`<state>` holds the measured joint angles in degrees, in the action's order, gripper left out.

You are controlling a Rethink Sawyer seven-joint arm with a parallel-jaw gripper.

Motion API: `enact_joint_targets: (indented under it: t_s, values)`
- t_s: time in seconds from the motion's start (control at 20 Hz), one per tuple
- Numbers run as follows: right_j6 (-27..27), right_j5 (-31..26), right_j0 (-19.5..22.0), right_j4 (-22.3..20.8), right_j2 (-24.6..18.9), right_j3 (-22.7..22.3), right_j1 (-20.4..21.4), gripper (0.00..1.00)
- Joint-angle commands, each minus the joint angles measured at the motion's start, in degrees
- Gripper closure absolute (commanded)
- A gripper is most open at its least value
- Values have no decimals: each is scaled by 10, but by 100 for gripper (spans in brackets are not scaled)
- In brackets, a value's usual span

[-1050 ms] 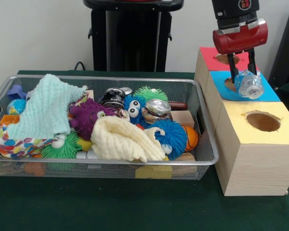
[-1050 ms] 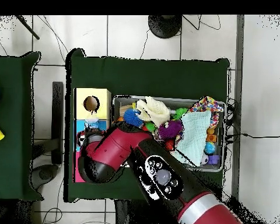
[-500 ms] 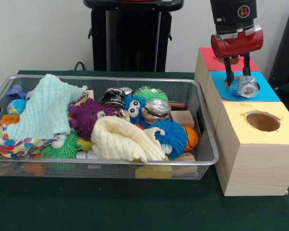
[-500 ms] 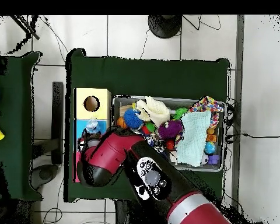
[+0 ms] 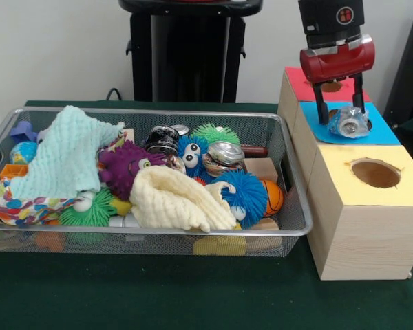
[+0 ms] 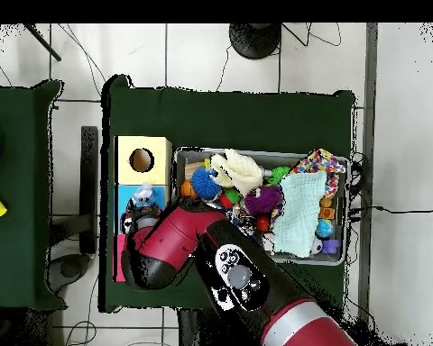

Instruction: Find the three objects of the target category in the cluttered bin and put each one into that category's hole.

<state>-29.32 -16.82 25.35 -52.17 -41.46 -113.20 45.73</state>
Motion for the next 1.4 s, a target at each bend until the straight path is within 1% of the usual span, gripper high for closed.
enact_joint_targets:
  t_s: [0.05, 0.3, 0.55, 0.8, 1.05, 1.25, 1.4]
  values:
    - [95, -42, 50, 34, -26, -47, 14, 0]
    - [70, -67, 72, 70, -54, -62, 40, 0]
    - [50, -87, 102, 109, -96, -84, 63, 0]
    - [81, -64, 75, 82, -71, -74, 50, 0]
    - [109, -46, 53, 77, -56, -77, 53, 0]
    - [101, -55, 57, 88, -62, -76, 57, 0]
    - [92, -73, 69, 107, -69, -74, 66, 0]
